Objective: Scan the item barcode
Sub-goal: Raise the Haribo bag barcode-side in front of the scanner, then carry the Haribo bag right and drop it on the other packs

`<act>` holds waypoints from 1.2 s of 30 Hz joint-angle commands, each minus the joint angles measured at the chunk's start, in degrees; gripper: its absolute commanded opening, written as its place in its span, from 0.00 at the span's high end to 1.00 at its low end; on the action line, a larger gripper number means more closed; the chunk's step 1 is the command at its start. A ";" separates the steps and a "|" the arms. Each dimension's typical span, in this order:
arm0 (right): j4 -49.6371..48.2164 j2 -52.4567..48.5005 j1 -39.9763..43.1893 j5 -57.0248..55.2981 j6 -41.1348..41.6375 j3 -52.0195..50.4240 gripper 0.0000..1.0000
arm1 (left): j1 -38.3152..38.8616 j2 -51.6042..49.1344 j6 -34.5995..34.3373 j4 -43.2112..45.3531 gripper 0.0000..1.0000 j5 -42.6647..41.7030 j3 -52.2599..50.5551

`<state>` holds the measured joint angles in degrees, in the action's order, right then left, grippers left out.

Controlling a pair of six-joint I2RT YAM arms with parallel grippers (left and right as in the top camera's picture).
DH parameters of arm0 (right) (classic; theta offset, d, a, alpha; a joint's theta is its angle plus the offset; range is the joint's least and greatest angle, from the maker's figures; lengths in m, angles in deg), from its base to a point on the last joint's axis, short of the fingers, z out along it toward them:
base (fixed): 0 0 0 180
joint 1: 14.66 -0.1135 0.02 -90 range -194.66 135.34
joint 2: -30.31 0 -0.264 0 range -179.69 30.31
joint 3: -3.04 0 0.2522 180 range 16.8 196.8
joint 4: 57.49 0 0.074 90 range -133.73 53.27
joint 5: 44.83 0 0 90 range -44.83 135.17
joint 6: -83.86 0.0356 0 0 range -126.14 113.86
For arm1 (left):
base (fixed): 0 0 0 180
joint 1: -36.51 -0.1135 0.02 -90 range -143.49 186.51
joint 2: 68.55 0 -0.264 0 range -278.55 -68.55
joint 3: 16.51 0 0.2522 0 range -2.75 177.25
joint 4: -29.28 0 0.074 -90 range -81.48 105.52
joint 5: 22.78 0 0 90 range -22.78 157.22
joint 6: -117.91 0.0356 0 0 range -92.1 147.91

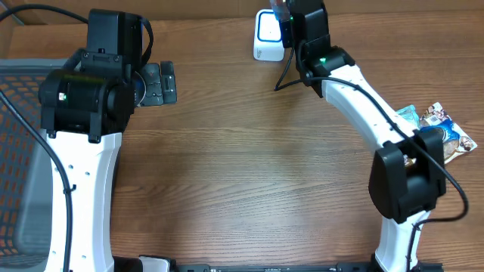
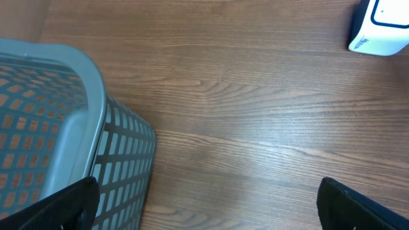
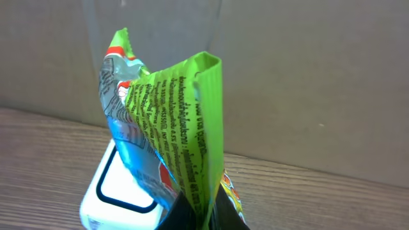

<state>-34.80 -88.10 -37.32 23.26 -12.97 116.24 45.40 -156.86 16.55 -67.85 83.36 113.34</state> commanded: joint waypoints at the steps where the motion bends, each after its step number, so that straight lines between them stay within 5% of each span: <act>1: -1.84 -0.66 -0.22 -1.20 -4.00 1.99 0.96 | -0.24 -0.46 1.27 0.02 0.00 0.74 0.68; 36: -13.38 -1.33 -2.40 -3.10 -22.18 1.99 0.96 | -0.24 -0.46 1.27 0.02 0.00 0.76 0.68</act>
<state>-46.69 -89.69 -39.92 20.94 -34.14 116.24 45.40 -156.86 16.55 -67.85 83.36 113.34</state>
